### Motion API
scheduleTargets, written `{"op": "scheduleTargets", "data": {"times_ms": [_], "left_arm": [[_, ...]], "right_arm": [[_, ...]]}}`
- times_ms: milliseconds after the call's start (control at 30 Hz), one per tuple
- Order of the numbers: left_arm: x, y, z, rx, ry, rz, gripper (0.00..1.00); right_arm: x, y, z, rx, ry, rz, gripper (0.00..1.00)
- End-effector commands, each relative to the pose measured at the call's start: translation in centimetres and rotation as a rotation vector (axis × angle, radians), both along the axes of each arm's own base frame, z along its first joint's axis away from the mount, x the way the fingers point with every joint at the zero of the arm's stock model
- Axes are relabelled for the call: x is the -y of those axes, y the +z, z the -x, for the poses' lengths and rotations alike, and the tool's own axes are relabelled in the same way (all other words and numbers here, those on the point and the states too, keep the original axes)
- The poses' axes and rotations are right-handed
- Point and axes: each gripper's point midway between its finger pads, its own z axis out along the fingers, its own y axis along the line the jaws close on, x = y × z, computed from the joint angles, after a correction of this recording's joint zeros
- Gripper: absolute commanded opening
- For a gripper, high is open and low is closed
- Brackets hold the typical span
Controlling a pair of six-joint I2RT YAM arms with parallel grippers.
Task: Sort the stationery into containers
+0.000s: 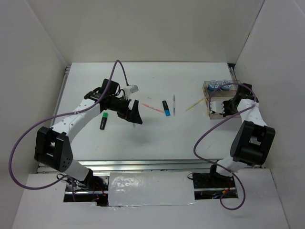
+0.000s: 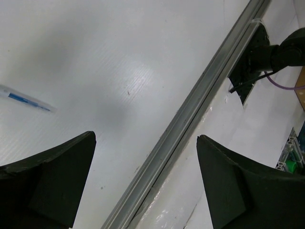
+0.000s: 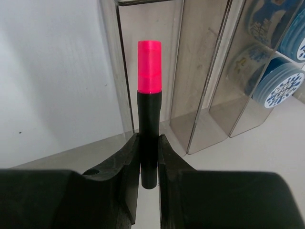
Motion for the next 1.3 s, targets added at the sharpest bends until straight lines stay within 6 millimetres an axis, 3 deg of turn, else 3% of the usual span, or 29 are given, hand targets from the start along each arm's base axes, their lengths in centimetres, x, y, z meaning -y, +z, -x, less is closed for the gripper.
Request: {"op": "scheduleTargets", "data": {"times_ms": [0, 300, 367, 467, 667, 800, 867, 933, 1133, 1267], "left_arm": [[-0.5, 0.0, -1.6, 0.020, 0.068, -0.004, 0.99], [-5.0, -0.6, -4.5, 0.056, 0.300, -0.077, 0.99], [-6.0, -1.0, -4.8, 0.043, 0.335, -0.099, 0.99], [-8.1, -1.6, -5.5, 0.040, 0.412, -0.153, 0.99], [-13.6, -3.8, -6.3, 0.038, 0.604, -0.375, 0.99], [-17.2, -5.0, -5.8, 0.038, 0.696, -0.519, 0.92], [-18.0, -5.7, -5.3, 0.023, 0.699, -0.558, 0.88], [-18.7, -6.7, -4.8, -0.005, 0.696, -0.595, 0.83], [-21.0, -9.7, -4.5, -0.059, 0.734, -0.716, 0.76], [-21.1, -11.0, -5.7, -0.060, 0.721, -0.713, 0.70]], "right_arm": [[0.8, 1.9, -3.1, 0.089, 0.121, 0.081, 0.06], [1.9, 0.8, -5.4, 0.109, 0.135, 0.109, 0.14], [2.0, 0.8, -5.5, 0.111, 0.133, 0.111, 0.21], [2.0, 1.2, -5.4, 0.120, 0.132, 0.106, 0.40], [1.2, 2.8, -4.8, 0.156, 0.144, 0.092, 0.49], [0.3, 4.8, -4.4, 0.194, 0.153, 0.083, 0.49], [-0.9, 5.8, -4.3, 0.218, 0.156, 0.031, 0.49], [-2.0, 8.1, -4.2, 0.270, 0.130, -0.020, 0.49], [-8.2, 12.7, -3.0, 0.327, 0.080, -0.277, 0.49], [-13.3, 15.1, -1.6, 0.294, -0.036, -0.549, 0.49]]}}
